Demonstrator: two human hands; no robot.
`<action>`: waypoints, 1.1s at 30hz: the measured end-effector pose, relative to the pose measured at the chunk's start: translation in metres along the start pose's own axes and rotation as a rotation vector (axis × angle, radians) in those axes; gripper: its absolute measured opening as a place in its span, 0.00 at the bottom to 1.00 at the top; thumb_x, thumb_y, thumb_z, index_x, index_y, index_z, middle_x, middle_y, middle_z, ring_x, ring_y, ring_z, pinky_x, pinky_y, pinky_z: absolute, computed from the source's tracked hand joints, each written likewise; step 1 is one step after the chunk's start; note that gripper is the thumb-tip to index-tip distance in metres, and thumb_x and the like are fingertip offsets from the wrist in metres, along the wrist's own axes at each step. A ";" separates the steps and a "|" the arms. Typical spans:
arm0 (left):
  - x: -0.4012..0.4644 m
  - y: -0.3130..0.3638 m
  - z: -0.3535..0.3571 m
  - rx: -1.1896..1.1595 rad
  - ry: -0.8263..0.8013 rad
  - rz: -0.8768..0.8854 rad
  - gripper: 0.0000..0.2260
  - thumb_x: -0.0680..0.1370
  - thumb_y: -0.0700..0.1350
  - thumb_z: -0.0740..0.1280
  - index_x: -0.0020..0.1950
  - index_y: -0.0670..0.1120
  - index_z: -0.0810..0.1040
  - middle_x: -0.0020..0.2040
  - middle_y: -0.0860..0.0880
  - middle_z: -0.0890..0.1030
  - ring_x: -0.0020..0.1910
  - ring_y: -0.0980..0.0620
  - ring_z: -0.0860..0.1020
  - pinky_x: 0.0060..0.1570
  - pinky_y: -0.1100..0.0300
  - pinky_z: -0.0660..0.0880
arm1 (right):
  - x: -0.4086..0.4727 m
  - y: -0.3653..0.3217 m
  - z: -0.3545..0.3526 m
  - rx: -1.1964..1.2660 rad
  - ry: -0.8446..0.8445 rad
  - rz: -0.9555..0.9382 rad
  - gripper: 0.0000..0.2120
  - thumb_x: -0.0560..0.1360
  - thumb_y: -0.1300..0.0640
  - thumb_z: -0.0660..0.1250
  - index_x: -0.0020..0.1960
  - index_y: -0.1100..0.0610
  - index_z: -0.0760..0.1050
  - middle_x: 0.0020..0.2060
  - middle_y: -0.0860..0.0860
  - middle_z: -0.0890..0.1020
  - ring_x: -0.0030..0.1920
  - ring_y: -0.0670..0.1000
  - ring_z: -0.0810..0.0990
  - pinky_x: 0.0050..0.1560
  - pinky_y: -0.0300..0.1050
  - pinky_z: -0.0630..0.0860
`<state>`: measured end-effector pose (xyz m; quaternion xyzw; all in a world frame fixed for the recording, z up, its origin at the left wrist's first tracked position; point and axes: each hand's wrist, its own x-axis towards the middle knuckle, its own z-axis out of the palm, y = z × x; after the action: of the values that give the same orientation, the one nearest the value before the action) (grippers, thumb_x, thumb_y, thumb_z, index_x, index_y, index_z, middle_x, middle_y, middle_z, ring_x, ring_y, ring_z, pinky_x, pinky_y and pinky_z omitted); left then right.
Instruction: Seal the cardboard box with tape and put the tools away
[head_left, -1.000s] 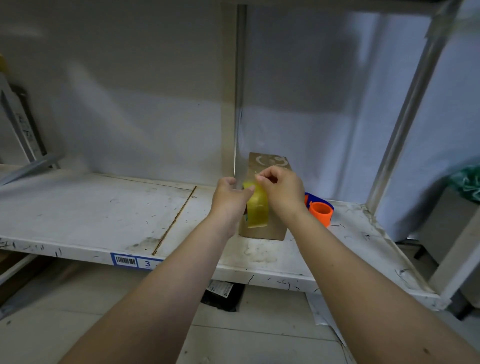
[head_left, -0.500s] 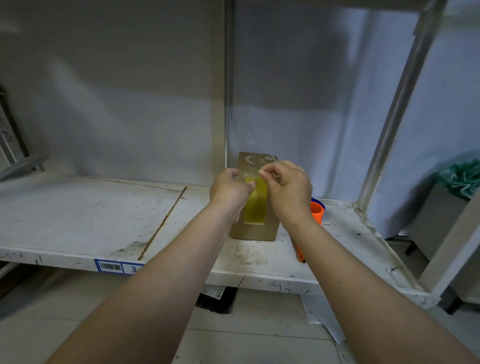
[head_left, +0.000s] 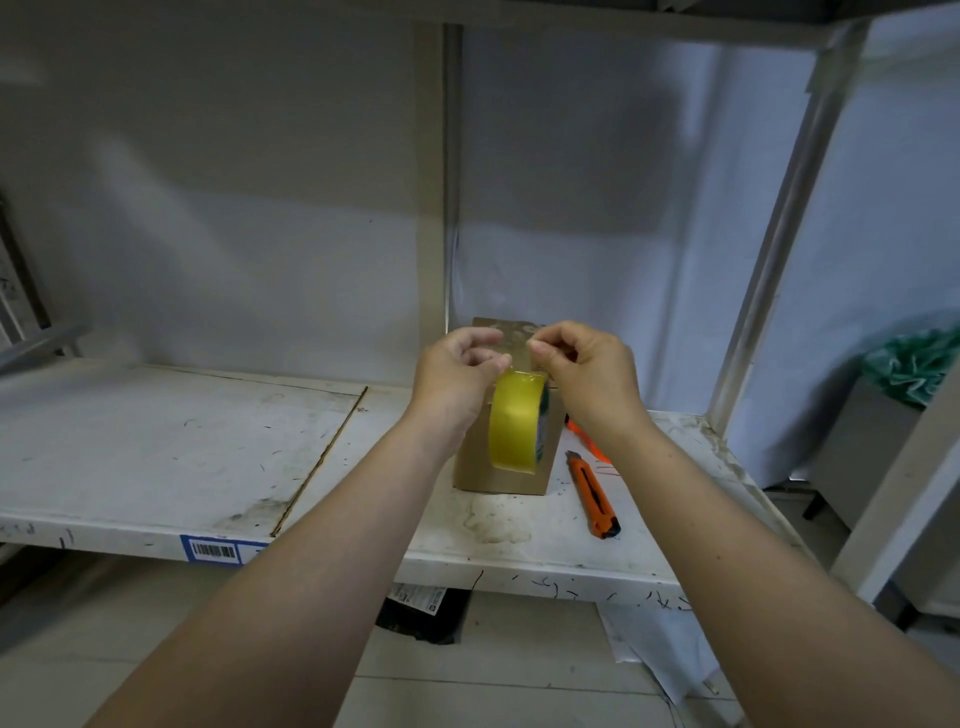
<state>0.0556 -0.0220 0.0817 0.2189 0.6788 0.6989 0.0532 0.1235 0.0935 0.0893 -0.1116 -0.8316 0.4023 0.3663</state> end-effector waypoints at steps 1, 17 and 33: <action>-0.001 0.002 0.001 0.010 0.009 0.018 0.11 0.75 0.37 0.69 0.55 0.49 0.77 0.34 0.53 0.80 0.48 0.51 0.80 0.59 0.56 0.73 | 0.000 0.000 -0.001 -0.001 0.007 0.008 0.05 0.75 0.54 0.68 0.44 0.53 0.82 0.39 0.48 0.84 0.44 0.51 0.81 0.52 0.55 0.79; -0.004 0.017 0.000 0.236 0.065 0.215 0.11 0.77 0.36 0.63 0.41 0.52 0.74 0.38 0.51 0.75 0.41 0.53 0.76 0.45 0.58 0.75 | 0.001 -0.005 -0.005 0.082 -0.107 -0.044 0.09 0.77 0.63 0.63 0.47 0.50 0.76 0.41 0.41 0.79 0.44 0.41 0.77 0.43 0.32 0.72; -0.006 0.019 0.002 0.408 0.046 0.132 0.02 0.74 0.40 0.70 0.42 0.47 0.81 0.34 0.54 0.77 0.37 0.56 0.75 0.40 0.64 0.72 | -0.001 0.001 -0.001 -0.092 -0.093 0.013 0.04 0.76 0.57 0.67 0.43 0.50 0.78 0.37 0.42 0.78 0.46 0.49 0.79 0.51 0.49 0.78</action>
<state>0.0655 -0.0237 0.0990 0.2533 0.7915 0.5537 -0.0538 0.1247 0.0948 0.0886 -0.1150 -0.8645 0.3708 0.3193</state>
